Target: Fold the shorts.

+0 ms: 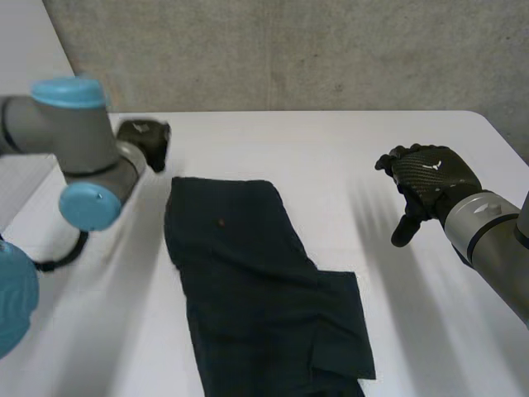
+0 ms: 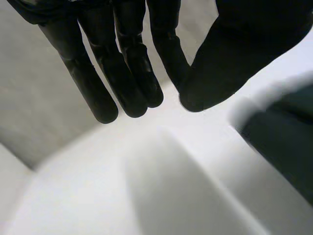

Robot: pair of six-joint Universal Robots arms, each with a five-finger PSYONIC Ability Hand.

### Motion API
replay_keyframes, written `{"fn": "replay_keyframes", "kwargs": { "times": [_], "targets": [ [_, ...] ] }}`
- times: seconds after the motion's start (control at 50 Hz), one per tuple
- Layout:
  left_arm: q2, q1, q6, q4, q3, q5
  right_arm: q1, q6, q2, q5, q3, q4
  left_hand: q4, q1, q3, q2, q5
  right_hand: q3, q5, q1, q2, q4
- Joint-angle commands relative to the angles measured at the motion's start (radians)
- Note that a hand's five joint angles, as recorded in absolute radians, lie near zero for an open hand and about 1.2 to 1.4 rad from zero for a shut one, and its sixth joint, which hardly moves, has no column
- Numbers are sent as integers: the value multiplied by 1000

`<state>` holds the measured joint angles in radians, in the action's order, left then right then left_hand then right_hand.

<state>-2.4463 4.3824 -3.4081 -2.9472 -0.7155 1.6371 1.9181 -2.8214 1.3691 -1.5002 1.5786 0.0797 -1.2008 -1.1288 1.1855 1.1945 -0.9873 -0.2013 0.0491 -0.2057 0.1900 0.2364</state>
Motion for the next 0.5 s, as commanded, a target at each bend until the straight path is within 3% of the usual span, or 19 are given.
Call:
{"fn": "replay_keyframes", "kwargs": {
  "times": [0.02, 0.14, 0.22, 0.36, 0.5],
  "targets": [
    [39, -4, -5, -38, 31, 13, 1, 0, 1, 0, 3, 0, -195, -267, 211, 202, -234, 27, -49, 31, -15, -62],
    [47, -52, -7, -29, -99, -10, -1, 0, -1, 0, 4, 0, -195, -267, 211, 202, -234, 27, -49, 31, -15, -62],
    [52, -57, -17, -32, -176, -6, -1, 0, -1, 2, 6, 0, 793, 721, -778, -787, 754, 27, -49, 31, -15, -62],
    [32, -44, -20, -24, -168, -17, 1, 8, -4, 0, 8, -1, 802, 730, -787, -796, 763, 27, -49, 31, -15, -62],
    [-20, -37, -40, -12, -153, -118, 1, 14, -5, 0, 9, -1, 755, 683, -740, -749, 716, 27, -49, 31, -15, -62]
  ]
}}
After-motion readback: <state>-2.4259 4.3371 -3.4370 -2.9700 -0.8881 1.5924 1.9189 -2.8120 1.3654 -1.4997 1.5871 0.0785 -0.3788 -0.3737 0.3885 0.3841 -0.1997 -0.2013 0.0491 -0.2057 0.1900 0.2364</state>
